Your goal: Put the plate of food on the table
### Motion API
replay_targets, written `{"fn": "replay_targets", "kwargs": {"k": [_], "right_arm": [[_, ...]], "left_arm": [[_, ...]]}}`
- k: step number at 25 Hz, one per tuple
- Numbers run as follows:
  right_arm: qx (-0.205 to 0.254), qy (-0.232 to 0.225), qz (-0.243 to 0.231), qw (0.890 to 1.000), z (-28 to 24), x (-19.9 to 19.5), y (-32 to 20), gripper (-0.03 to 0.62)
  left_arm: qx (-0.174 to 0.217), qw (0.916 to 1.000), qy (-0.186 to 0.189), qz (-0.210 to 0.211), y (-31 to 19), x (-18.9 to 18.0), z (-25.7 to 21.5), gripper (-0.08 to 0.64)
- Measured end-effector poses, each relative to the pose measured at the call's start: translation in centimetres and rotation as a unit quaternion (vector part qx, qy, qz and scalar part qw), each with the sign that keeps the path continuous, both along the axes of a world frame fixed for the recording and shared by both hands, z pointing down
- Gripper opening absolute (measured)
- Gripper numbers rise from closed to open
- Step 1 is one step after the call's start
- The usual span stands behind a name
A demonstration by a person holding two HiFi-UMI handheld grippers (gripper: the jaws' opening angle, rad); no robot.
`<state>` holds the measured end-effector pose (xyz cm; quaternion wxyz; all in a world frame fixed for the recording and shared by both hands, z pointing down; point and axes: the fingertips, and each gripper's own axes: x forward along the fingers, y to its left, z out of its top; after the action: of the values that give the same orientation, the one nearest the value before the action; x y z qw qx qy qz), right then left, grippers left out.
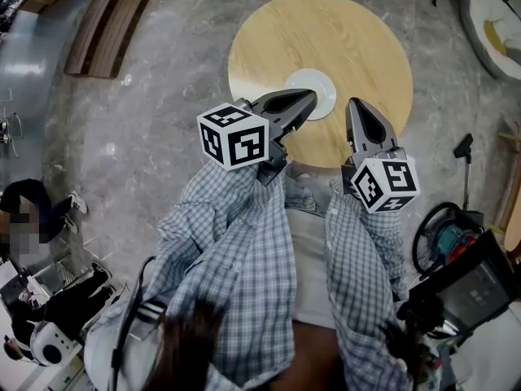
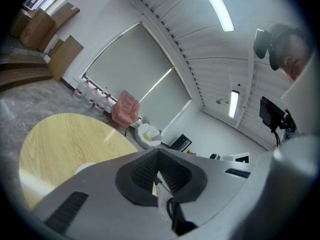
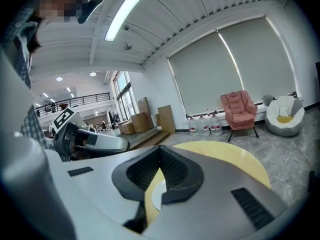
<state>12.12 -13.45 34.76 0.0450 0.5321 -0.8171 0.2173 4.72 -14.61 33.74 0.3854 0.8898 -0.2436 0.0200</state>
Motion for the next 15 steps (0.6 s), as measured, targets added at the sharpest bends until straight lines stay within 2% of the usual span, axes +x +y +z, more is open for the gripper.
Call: {"fn": "replay_targets", "kwargs": {"k": [15], "right_arm": [[-0.004,0.002,0.001,1.0,0.51,0.46,0.18,0.008]], "left_arm": [[-0.004,1.0,0.002,0.006,-0.03,0.65,0.42,0.006]]}}
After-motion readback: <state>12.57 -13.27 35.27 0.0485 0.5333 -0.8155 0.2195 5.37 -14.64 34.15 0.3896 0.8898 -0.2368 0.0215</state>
